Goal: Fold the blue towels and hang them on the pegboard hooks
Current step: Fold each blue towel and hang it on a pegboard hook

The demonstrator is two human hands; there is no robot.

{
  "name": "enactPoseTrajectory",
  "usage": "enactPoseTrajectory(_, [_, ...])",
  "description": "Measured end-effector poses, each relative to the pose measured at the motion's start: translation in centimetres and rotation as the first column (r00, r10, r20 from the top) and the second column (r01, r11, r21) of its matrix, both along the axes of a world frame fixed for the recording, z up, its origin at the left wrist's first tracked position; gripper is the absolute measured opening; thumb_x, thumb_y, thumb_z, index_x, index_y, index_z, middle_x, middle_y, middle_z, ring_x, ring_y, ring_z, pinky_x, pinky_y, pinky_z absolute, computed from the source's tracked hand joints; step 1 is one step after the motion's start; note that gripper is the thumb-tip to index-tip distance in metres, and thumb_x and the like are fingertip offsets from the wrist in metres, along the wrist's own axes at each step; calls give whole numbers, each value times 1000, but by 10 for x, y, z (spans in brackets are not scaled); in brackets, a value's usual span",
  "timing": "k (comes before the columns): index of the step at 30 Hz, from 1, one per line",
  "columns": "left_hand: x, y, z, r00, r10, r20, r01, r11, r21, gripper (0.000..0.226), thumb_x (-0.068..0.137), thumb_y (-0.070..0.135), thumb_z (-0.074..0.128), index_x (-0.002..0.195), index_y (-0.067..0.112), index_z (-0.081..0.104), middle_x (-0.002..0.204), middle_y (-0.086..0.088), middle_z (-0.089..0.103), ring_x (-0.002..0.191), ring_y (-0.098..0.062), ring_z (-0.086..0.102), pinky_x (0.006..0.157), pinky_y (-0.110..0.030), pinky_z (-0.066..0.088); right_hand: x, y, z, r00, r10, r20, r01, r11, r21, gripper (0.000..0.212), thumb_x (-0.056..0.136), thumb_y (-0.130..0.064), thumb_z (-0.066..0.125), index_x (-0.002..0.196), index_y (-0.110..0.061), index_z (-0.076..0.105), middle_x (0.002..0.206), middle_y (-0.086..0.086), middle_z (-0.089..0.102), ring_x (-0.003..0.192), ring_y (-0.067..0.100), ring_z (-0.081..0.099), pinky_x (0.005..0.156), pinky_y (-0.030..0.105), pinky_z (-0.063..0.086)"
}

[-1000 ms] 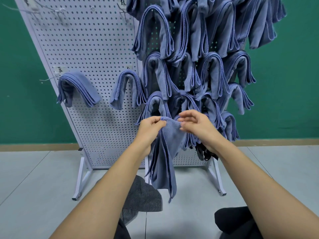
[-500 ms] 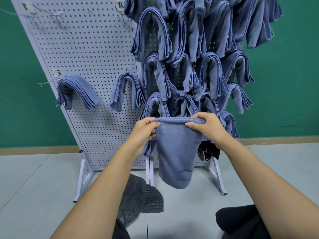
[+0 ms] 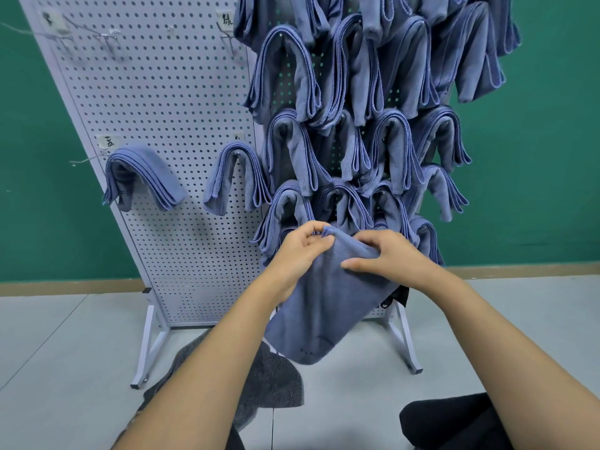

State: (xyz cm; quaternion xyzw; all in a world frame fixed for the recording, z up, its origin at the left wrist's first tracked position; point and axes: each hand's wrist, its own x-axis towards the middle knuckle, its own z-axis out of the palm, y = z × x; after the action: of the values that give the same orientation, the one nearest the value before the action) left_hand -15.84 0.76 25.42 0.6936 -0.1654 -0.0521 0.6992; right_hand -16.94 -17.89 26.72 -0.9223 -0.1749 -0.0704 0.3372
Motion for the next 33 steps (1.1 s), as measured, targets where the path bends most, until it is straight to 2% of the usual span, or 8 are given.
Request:
enactPoseTrajectory(5, [5, 1, -2, 990, 132, -56, -132, 991, -1, 18, 93, 19, 60, 109, 12, 64, 90, -1, 69, 74, -6, 62, 60, -15, 45, 0, 4, 3, 998, -19, 57, 18, 1000, 16, 32, 85, -37, 67, 65, -16, 55, 59, -2, 49, 57, 10, 41, 59, 32, 33])
enactPoseTrajectory(10, [1, 3, -13, 973, 172, -152, -174, 985, 1, 14, 91, 17, 64, 105, 19, 62, 97, -1, 68, 86, -11, 61, 80, -26, 50, -6, 10, 17, 998, -58, 39, 53, 992, 114, 36, 88, -24, 67, 56, -28, 51, 48, -13, 46, 50, 1, 40, 53, 16, 31])
enactPoseTrajectory(14, [-2, 8, -25, 941, 169, -293, -169, 985, 23, 28, 92, 18, 63, 118, 12, 58, 109, -8, 64, 77, -10, 58, 70, -22, 49, -5, 12, 50, 997, -75, 35, 70, 989, 130, 38, 88, -27, 65, 69, 5, 54, 61, 4, 41, 58, 11, 34, 56, 26, 27])
enactPoseTrajectory(19, [-8, 24, -28, 869, 222, -442, -237, 971, 22, 50, 87, 21, 69, 132, 10, 48, 92, -5, 61, 67, -13, 51, 65, -28, 45, -5, 23, 120, 987, -50, 153, 19, 979, 202, 45, 90, -28, 64, 77, 13, 50, 68, 10, 38, 62, 14, 33, 53, 21, 25])
enactPoseTrajectory(22, [-8, 33, -14, 822, 104, -559, -195, 975, -105, 52, 86, 31, 69, 129, 5, 52, 71, 1, 63, 55, -13, 57, 61, -29, 46, -3, 26, 164, 974, -41, 221, -29, 952, 304, 46, 89, -31, 64, 84, 14, 53, 71, 10, 42, 67, 16, 37, 59, 24, 31])
enactPoseTrajectory(25, [-1, 38, 1, 697, -158, -699, -175, 908, -380, 44, 79, 36, 74, 104, 0, 70, 100, -17, 70, 86, -30, 67, 79, -40, 54, -2, 20, 189, 967, -86, 240, -44, 872, 488, 42, 90, -31, 64, 87, 11, 56, 74, 10, 47, 69, 15, 41, 61, 28, 34])
enactPoseTrajectory(29, [8, 54, 16, 752, -185, -633, -158, 881, -445, 37, 74, 37, 75, 97, 8, 69, 89, -10, 67, 67, -23, 63, 63, -32, 53, 7, 5, 174, 975, -183, 123, 59, 753, 655, 37, 91, -28, 62, 92, 10, 59, 77, 13, 54, 70, 17, 49, 53, 24, 39])
enactPoseTrajectory(33, [19, 85, 34, 837, -78, -542, -151, 918, -366, 32, 89, 32, 58, 115, 14, 62, 97, -9, 69, 82, -26, 66, 65, -39, 56, 16, -13, 137, 966, -232, -112, 241, 656, 716, 32, 91, -26, 63, 96, 6, 63, 90, 23, 68, 79, 24, 63, 65, 36, 54])
